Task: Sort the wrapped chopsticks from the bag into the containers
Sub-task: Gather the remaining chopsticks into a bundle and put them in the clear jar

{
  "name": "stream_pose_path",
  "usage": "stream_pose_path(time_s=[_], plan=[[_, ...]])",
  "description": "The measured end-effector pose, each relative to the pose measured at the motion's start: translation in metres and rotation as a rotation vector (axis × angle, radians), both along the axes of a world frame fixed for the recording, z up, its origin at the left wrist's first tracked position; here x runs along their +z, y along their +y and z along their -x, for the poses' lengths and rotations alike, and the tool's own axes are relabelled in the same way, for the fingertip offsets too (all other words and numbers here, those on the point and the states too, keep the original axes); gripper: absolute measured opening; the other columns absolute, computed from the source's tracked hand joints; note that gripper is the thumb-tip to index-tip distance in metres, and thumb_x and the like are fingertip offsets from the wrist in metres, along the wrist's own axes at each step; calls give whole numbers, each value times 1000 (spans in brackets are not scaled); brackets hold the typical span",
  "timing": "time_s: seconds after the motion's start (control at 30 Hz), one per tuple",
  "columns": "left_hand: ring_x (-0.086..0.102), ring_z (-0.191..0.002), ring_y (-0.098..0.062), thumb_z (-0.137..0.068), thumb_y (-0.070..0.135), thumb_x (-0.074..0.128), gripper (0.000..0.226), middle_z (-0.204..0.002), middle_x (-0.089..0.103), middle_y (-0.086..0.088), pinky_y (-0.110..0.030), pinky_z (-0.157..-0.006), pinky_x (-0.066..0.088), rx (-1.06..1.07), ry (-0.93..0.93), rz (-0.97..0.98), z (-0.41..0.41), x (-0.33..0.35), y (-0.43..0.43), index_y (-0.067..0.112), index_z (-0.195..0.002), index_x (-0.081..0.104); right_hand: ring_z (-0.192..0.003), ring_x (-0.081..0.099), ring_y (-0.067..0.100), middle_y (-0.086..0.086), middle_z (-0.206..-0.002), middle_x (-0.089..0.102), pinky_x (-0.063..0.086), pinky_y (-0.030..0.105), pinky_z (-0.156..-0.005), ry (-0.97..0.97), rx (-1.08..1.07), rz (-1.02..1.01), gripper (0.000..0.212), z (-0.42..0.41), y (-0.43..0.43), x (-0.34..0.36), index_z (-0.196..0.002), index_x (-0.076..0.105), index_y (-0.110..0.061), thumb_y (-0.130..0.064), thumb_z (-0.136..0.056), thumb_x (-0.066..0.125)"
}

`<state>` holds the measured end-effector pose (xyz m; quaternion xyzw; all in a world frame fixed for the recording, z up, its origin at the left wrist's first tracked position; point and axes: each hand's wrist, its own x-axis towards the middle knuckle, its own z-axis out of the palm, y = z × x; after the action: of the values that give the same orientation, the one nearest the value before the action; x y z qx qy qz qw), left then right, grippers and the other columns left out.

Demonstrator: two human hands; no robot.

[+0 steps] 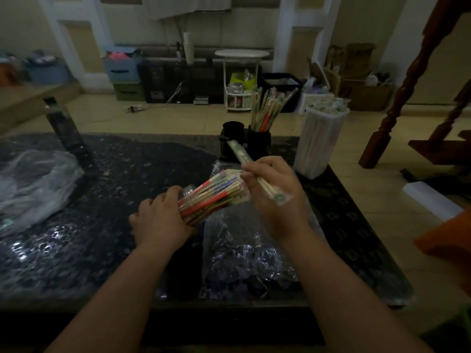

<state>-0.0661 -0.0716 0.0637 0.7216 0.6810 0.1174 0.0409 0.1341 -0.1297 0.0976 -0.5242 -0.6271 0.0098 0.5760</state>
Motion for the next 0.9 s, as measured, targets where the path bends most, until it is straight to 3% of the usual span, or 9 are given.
stream_pose_path(time_s=[0.1,0.2,0.27,0.37,0.5,0.63,0.73,0.83,0.9], plan=[[46,-120,-30,-64,56,80,90,-134,52,1,-49,-93,38,3,-20,9,0,0,1,38,-137,30,-88,63,0,-5,-94,66,46,12,-76,256,32,24,7,4,0,3,-95,71,-20,-14,-92,67],[45,-121,-30,-63,53,82,91,-134,52,1,-49,-95,38,10,-53,20,-1,0,2,38,-137,31,-75,65,6,-4,-79,68,54,25,-69,524,27,139,12,6,0,5,-86,70,-17,-13,-95,63],[45,-121,-30,-63,51,82,92,-134,52,1,-49,-94,38,4,-54,17,-1,0,2,38,-137,30,-70,65,12,-3,-70,66,57,32,-67,570,14,188,20,6,-1,8,-81,68,-20,-17,-98,59],[45,-120,-29,-62,50,82,92,-133,52,2,-47,-93,38,-8,-39,7,-2,-1,2,38,-137,30,-62,63,9,1,-68,64,53,23,-59,649,22,202,21,5,-1,9,-81,66,-14,-16,-99,57],[44,-122,-28,-60,51,82,94,-135,51,4,-47,-94,38,-34,-63,-4,-3,-3,3,40,-137,29,-59,61,3,-6,-61,64,50,19,-57,679,86,294,22,2,1,10,-75,68,-16,-14,-96,62],[43,-123,-26,-61,49,81,93,-135,51,6,-47,-95,38,-85,-73,-27,-4,-4,3,42,-139,29,-67,65,0,4,-84,70,51,16,-59,668,140,396,8,4,4,6,-87,69,-8,-9,-83,76],[43,-122,-25,-60,52,80,93,-133,52,7,-48,-93,39,-99,-72,-41,-5,-5,3,43,-138,30,-67,63,-3,6,-93,62,48,14,-57,817,138,353,13,1,3,8,-102,63,-3,-14,-94,62],[43,-122,-25,-60,52,79,92,-133,52,7,-46,-93,39,-104,-66,-46,-6,-5,2,42,-138,30,-89,58,12,9,-106,57,50,31,-71,705,-11,442,22,-1,12,0,-78,67,-22,-33,-91,53],[42,-123,-25,-61,50,79,93,-133,52,7,-46,-93,38,-117,-69,-49,-8,-4,1,42,-139,30,-97,60,23,9,-110,58,54,46,-83,583,-70,514,28,1,16,-9,-80,66,-28,-54,-74,58]])
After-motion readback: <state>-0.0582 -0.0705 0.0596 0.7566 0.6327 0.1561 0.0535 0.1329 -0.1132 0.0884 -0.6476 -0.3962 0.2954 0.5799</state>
